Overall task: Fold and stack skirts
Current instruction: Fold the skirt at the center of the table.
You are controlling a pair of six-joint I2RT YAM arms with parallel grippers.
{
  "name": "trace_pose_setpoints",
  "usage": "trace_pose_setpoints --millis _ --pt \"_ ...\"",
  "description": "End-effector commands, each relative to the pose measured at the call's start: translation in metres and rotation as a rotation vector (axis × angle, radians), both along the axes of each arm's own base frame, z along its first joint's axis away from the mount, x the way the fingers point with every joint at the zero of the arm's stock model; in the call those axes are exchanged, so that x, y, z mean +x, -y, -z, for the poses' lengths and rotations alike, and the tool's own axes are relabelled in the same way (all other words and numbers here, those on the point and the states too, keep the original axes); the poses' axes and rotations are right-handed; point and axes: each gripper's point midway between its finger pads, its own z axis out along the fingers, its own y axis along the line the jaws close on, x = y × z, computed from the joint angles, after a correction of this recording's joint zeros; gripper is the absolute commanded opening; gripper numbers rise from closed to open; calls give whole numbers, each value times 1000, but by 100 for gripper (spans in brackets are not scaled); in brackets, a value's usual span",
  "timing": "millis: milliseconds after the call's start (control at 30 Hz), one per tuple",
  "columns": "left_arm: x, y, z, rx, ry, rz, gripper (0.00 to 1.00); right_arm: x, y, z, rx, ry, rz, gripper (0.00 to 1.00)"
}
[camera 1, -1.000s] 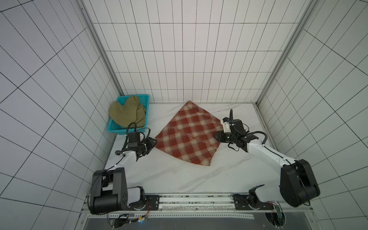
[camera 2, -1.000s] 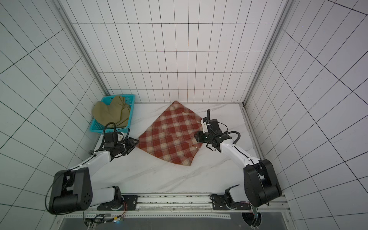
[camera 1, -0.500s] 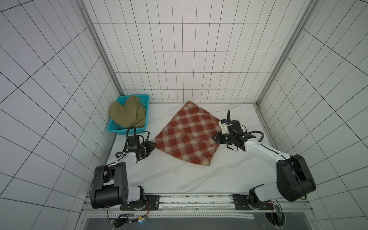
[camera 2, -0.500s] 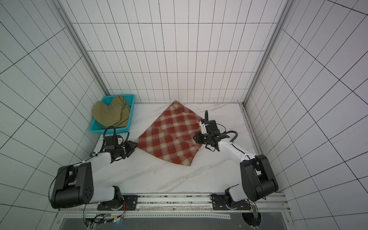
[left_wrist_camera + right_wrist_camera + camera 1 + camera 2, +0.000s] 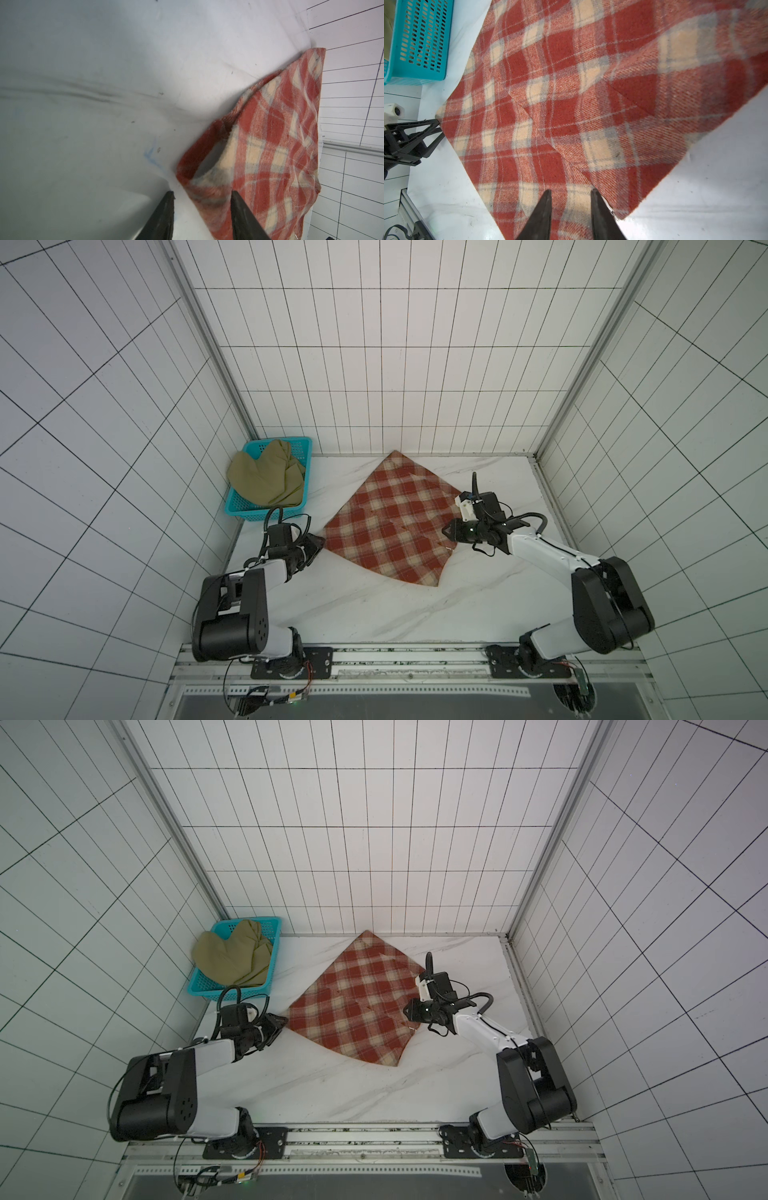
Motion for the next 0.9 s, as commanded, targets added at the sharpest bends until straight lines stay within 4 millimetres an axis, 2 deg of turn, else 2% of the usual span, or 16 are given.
trace_pose_setpoints --millis 0,200,367,400,600,767,867 --pt "7 -7 7 14 -1 -30 43 16 -9 -26 11 51 -18 33" --pt "11 -7 12 13 -10 -28 30 15 -9 -21 -5 41 -10 32" --pt "14 -7 7 20 9 -21 2 6 -13 -19 -16 40 -27 32" --pt "14 -7 5 18 14 -18 0 2 -15 -19 -24 41 -39 32" --pt "16 -2 -7 9 52 10 0 -29 -28 -18 -197 105 -154 37" --pt "17 0 -14 9 68 31 0 -63 -54 -24 -281 211 -290 46" --pt "18 2 -18 6 72 42 0 -87 -66 -13 -358 226 -384 46"
